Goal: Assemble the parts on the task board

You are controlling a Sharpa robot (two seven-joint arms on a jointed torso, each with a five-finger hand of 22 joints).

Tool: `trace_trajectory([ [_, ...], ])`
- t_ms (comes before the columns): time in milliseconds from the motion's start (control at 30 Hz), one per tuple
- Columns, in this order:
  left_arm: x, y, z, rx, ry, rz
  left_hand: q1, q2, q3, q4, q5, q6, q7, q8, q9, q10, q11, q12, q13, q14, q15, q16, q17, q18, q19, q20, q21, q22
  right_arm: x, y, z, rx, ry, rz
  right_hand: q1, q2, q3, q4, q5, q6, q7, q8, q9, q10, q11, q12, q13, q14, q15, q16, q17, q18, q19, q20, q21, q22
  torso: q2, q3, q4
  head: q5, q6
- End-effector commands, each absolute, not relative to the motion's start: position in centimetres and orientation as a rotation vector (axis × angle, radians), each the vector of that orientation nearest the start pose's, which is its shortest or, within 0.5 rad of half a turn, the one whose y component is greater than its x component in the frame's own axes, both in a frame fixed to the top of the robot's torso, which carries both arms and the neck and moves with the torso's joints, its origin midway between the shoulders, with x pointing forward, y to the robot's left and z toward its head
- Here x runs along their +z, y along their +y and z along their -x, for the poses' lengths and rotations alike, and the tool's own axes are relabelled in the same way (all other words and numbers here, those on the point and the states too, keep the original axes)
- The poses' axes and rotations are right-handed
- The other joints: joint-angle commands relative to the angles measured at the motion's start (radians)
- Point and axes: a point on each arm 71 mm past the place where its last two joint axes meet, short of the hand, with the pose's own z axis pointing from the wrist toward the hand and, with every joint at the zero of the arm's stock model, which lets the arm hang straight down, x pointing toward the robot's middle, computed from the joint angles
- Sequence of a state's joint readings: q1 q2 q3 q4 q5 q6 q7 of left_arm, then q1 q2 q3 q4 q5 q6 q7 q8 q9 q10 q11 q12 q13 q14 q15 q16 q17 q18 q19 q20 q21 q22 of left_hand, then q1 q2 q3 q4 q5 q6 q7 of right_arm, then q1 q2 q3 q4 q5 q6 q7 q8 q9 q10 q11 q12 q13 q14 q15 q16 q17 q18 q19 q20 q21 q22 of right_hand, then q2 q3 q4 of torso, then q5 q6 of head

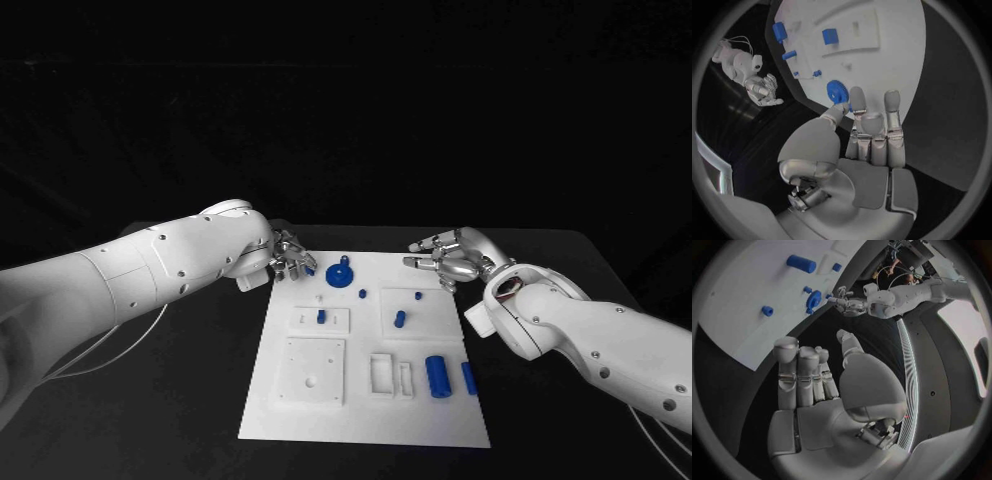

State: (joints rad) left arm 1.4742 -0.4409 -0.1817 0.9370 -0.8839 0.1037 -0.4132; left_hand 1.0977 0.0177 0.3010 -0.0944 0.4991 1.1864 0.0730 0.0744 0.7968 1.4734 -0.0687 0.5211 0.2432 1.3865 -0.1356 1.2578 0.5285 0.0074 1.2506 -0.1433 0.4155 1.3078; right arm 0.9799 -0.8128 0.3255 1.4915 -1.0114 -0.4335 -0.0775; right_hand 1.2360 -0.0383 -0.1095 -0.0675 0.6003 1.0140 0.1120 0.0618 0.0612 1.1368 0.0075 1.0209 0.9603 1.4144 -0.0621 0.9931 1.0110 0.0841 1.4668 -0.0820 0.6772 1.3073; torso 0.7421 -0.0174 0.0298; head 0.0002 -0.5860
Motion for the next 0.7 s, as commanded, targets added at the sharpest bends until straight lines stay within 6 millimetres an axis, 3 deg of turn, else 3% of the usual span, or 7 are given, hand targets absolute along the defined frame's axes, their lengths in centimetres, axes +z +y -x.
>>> trace_trajectory([
  [33,-13.0,17.9,-60.1,-0.405,2.043,0.359,-0.001,-0.009,0.098,-0.092,0.013,0.154,-0.102,-0.003,0.003,0.043,-0.013,0.011,-0.001,0.010,0.000,0.004,0.008,-0.003,0.002,-0.008,0.007,0.022,-16.2,-22.3,-50.4,0.941,1.505,-0.535,-0.007,-0.005,0.006,0.002,0.006,0.008,-0.002,0.000,0.002,-0.006,-0.001,0.000,0.000,-0.005,-0.001,-0.004,-0.001,0.017,0.012,0.001,-0.005,0.077,-0.006,0.0016,0.0038,0.002,-0.003],
  [433,-12.9,17.5,-56.6,-0.387,1.980,0.285,-0.008,-0.020,0.115,-0.099,0.043,0.168,-0.106,-0.004,0.013,0.043,-0.017,0.040,-0.005,0.027,-0.003,0.006,0.039,0.001,0.002,-0.009,0.033,0.021,-16.2,-22.4,-50.5,0.939,1.505,-0.540,-0.009,-0.006,0.008,0.003,0.007,0.008,-0.002,0.000,0.002,-0.005,-0.001,0.000,0.000,-0.005,-0.001,-0.004,-0.001,0.017,0.012,0.001,-0.004,0.077,-0.024,0.0034,0.0112,0.007,-0.023],
  [700,-13.7,17.8,-54.2,-0.335,1.985,0.244,-0.017,-0.020,0.122,-0.100,0.043,0.171,-0.106,-0.005,0.014,0.043,-0.016,0.053,-0.004,0.032,0.001,0.011,0.053,0.005,0.002,-0.005,0.043,0.021,-16.3,-22.6,-50.5,0.936,1.506,-0.543,-0.009,-0.006,0.008,0.003,0.007,0.008,-0.002,0.000,0.002,-0.005,-0.001,0.000,0.000,-0.005,-0.001,-0.004,-0.001,0.017,0.012,0.001,-0.004,0.077,-0.036,0.0043,0.0189,0.014,-0.041],
])
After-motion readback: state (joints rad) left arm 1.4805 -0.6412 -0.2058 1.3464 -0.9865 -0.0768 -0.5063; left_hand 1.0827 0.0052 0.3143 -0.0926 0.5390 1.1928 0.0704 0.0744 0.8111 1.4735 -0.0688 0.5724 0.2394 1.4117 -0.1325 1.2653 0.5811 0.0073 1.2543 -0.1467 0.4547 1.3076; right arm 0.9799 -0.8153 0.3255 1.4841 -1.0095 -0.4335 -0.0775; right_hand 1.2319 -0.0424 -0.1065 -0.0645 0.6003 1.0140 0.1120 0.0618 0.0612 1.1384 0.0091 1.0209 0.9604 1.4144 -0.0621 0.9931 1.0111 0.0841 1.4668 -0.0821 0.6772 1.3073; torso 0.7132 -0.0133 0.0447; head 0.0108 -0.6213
